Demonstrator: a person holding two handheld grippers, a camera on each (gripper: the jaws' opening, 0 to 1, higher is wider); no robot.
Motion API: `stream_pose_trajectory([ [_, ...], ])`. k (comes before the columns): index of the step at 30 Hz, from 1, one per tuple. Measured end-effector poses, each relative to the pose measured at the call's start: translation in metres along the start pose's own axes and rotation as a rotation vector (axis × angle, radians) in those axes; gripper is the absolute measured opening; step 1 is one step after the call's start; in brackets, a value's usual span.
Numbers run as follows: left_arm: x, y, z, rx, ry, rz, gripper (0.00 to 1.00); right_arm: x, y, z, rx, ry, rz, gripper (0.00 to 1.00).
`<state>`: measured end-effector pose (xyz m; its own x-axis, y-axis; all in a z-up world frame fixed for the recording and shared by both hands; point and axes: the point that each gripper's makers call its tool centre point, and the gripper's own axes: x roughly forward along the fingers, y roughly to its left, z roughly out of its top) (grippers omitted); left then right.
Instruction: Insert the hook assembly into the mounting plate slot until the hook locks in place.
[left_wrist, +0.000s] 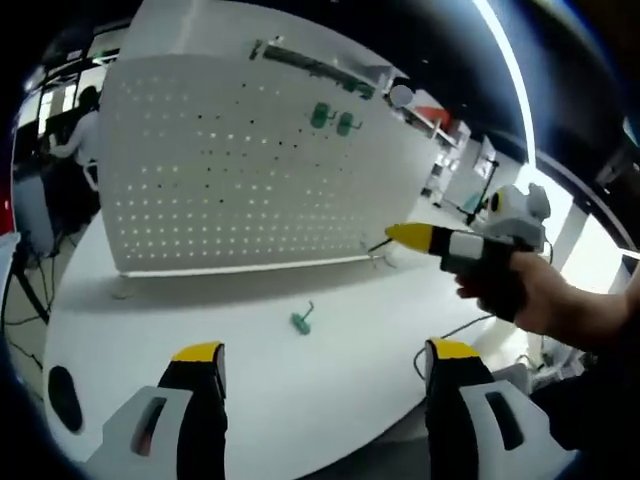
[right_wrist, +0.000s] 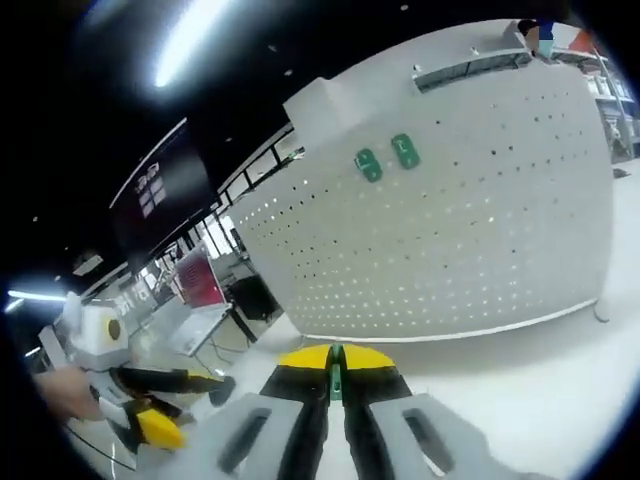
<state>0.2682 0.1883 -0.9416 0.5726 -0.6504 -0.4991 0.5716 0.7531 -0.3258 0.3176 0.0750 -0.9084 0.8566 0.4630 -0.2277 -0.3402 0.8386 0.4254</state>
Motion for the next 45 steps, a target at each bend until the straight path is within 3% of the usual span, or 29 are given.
stream_pose_trajectory([
  [13, 0.009, -0.014, 0.011, -0.006, -0.01, -0.043, 0.73, -0.015, 0.055, -0.015, 0.057, 0.011, 0.125, 0.0],
  [19, 0.012, -0.018, 0.016, -0.032, -0.027, -0.062, 0.66, -0.021, 0.07, -0.016, 0.074, 0.003, 0.164, 0.0],
  [23, 0.012, -0.021, 0.015, -0.055, -0.028, -0.082, 0.56, -0.024, 0.079, -0.013, 0.071, -0.014, 0.179, 0.0],
  [30, 0.007, -0.032, 0.021, -0.156, -0.051, -0.163, 0.28, -0.025, 0.087, -0.008, 0.047, -0.034, 0.201, 0.0],
  [36, 0.002, -0.036, 0.03, -0.214, -0.076, -0.198, 0.17, -0.026, 0.094, -0.002, 0.031, -0.049, 0.212, 0.0],
  [40, -0.002, -0.047, 0.035, -0.255, -0.087, -0.258, 0.05, -0.026, 0.099, -0.001, 0.008, -0.055, 0.219, 0.0],
  [45, -0.003, -0.046, 0.035, -0.256, -0.089, -0.255, 0.04, -0.028, 0.1, 0.001, -0.007, -0.067, 0.221, 0.0],
])
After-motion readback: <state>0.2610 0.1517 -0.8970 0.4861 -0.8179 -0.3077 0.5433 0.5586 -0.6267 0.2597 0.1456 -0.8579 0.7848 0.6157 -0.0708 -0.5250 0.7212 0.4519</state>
